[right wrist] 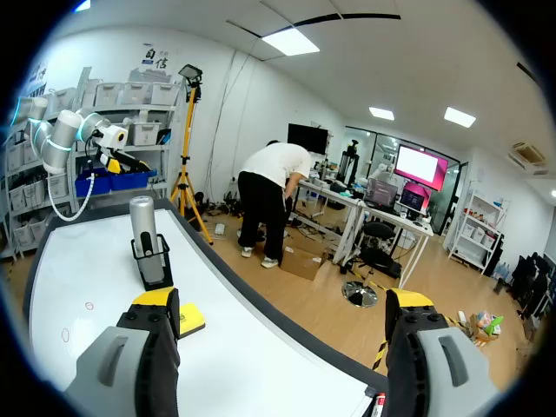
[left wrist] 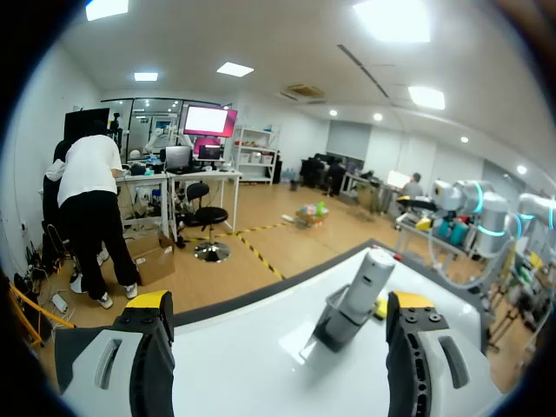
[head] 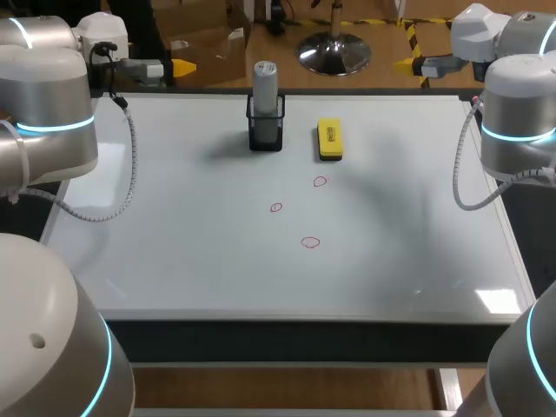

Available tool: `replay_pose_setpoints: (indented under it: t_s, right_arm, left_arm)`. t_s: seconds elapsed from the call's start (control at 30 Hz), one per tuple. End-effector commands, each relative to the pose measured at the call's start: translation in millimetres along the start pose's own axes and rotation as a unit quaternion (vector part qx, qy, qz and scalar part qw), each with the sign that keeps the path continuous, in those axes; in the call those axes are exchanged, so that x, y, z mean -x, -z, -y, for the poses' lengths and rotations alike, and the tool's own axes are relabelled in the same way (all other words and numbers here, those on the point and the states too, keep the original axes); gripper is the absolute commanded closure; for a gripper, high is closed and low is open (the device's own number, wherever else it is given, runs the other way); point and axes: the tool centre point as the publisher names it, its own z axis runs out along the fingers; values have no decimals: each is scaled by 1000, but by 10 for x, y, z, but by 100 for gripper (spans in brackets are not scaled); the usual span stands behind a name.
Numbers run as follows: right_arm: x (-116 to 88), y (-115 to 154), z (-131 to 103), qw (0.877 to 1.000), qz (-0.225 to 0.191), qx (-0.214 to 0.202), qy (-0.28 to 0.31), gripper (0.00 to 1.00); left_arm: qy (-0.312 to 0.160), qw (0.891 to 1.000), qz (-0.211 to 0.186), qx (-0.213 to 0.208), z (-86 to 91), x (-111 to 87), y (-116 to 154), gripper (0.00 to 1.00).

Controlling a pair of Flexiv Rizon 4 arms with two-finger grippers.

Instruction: Pick up the inspection probe, press it on each red-marked spot on the whiteboard one by one, put down the probe, pick up the eraser, and wipe off all the red marks.

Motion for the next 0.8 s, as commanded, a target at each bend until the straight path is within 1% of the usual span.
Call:
replay_pose_setpoints:
  t_s: [0.03, 0.57, 0.7, 0.8]
  right_arm:
    - [4, -3, -1, 1000, 0, -1, 0, 0]
    - [4, -3, -1, 1000, 0, -1, 0, 0]
    - [4, -3, -1, 1000, 0, -1, 0, 0]
    - [4, -3, -1, 1000, 0, -1, 0, 0]
  left_arm:
    - [0, 1000, 0, 2, 8, -1, 5, 0]
    - [0, 1000, 0, 2, 8, -1, 5, 0]
    - [-15, 1000, -15, -2, 24, -74, 16, 0]
    - [-27, 999, -40, -17, 30, -93, 6, 0]
